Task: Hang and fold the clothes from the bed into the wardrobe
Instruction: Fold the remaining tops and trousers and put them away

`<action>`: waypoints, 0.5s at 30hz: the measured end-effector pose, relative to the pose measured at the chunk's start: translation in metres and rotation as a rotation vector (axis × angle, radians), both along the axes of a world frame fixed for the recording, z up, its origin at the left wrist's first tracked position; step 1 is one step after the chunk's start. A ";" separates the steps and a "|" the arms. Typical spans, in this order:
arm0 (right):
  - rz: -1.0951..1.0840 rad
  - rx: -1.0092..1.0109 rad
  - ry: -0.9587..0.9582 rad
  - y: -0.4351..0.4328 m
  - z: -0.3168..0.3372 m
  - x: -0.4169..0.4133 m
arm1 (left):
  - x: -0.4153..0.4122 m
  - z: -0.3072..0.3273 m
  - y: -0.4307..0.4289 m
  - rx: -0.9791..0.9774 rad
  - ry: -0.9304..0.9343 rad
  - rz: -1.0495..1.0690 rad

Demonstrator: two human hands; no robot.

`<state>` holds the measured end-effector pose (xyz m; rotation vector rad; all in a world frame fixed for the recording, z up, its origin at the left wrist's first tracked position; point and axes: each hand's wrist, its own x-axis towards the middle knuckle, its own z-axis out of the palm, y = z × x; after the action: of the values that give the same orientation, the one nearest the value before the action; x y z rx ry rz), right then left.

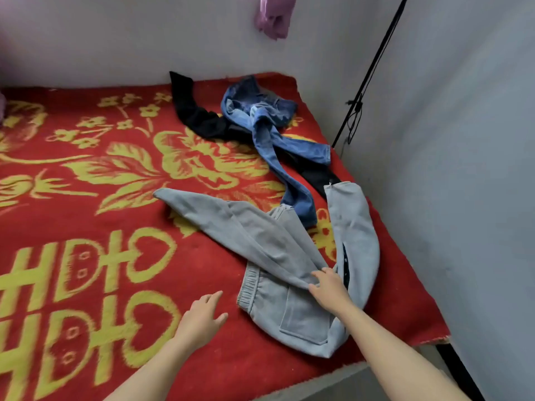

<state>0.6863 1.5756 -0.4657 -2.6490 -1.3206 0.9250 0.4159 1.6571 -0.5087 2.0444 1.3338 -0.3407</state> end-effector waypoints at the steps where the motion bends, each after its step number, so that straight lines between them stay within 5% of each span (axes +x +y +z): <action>1: 0.048 -0.029 0.026 0.002 -0.018 -0.017 | -0.006 -0.003 0.005 0.007 -0.003 0.017; 7: 0.238 -0.165 0.045 0.028 -0.114 -0.099 | -0.053 -0.030 0.019 0.001 -0.013 0.230; 15: 0.408 -0.118 -0.221 0.071 -0.200 -0.110 | -0.088 -0.086 -0.013 -0.036 -0.079 0.424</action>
<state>0.5763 1.6468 -0.6656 -2.6815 -1.9701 0.7773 0.3278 1.6444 -0.5950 1.6708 1.6497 -0.0920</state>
